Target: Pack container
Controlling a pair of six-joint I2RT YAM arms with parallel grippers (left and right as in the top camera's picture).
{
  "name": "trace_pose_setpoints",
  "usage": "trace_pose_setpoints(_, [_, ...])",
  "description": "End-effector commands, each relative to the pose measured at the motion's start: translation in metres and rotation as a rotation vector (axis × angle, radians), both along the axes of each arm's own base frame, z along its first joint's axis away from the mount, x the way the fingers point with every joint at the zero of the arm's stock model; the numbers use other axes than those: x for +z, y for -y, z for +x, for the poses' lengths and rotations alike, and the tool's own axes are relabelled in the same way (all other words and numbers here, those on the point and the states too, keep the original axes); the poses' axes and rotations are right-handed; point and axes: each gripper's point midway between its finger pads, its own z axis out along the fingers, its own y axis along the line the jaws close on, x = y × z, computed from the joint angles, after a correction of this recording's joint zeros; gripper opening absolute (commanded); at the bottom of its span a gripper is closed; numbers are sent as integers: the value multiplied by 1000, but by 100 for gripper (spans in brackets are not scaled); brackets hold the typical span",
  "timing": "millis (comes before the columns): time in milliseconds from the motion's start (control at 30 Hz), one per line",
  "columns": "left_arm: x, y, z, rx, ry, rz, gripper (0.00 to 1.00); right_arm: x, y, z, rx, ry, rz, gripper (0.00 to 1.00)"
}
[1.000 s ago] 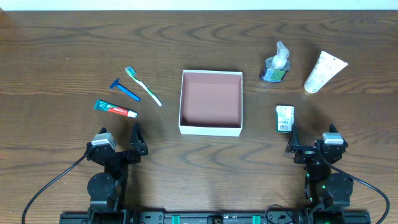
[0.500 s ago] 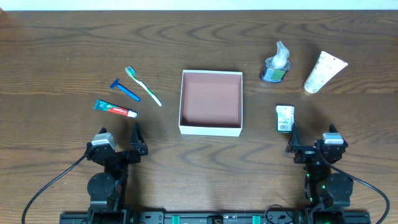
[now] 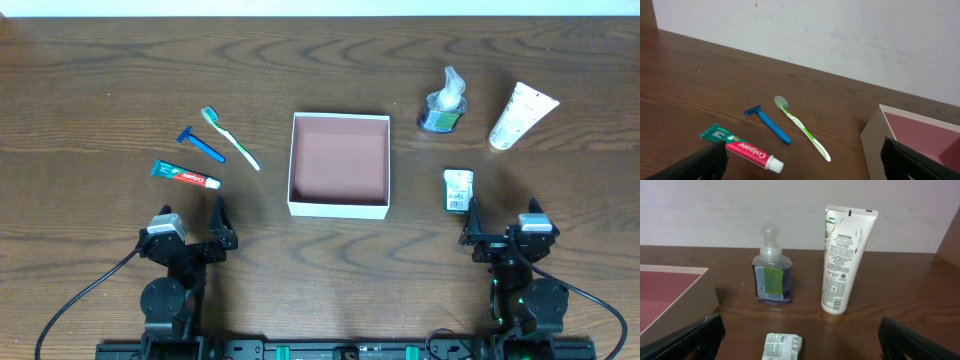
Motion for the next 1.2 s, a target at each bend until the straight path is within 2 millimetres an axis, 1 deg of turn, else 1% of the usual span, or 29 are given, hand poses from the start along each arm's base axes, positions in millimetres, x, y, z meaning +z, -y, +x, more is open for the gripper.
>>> trace_pose_setpoints(0, [-18, -3, -1, 13, -52, 12, 98, 3, -4, 0, 29, 14, 43, 99])
trace_pose_setpoints(67, [-18, -3, -1, 13, -52, 12, 98, 7, -13, 0, 78, 28, 84, 99])
trace_pose_setpoints(133, [-18, -3, -1, 13, -52, 12, 98, 12, -27, -2, 161, 46, 92, 99])
trace_pose_setpoints(200, [-18, -3, -1, 13, -52, 12, 98, 14, -38, -4, 227, 48, 103, 99])
trace_pose_setpoints(333, [-18, -3, -1, 13, -52, 12, 98, 10, -47, -6, 278, 20, 133, 99])
trace_pose_setpoints(400, [-18, -3, -1, 13, -52, 12, 98, 15, -49, -8, 287, 12, 142, 99])
trace_pose_setpoints(467, [-18, -3, -1, 13, -52, 12, 98, 27, -49, -9, 289, 17, 140, 99])
trace_pose_setpoints(533, [-18, -3, -1, 13, -52, 12, 98, 45, -49, -12, 289, 27, 137, 99])
trace_pose_setpoints(633, [-18, -3, -1, 13, -52, 12, 98, 82, -49, -13, 292, 54, 95, 99])
trace_pose_setpoints(733, [-18, -3, -1, 13, -52, 12, 98, 120, -49, -8, 292, 50, 82, 99])
trace_pose_setpoints(800, [-18, -3, -1, 13, -52, 12, 98, 140, -51, -3, 302, 17, 85, 99])
trace_pose_setpoints(867, [-18, -3, -1, 13, -52, 12, 98, 156, -57, 3, 343, -43, 63, 99])
trace_pose_setpoints(967, [-18, -3, -1, 13, -52, 12, 98, 167, -61, 18, 368, -205, 66, 99])
trace_pose_setpoints(1033, [-18, -3, -1, 13, -52, 12, 98, 169, -62, 27, 379, -324, 60, 99])
trace_pose_setpoints(1167, [-18, -3, -1, 13, -52, 12, 98, 171, -63, 38, 392, -542, 83, 99])
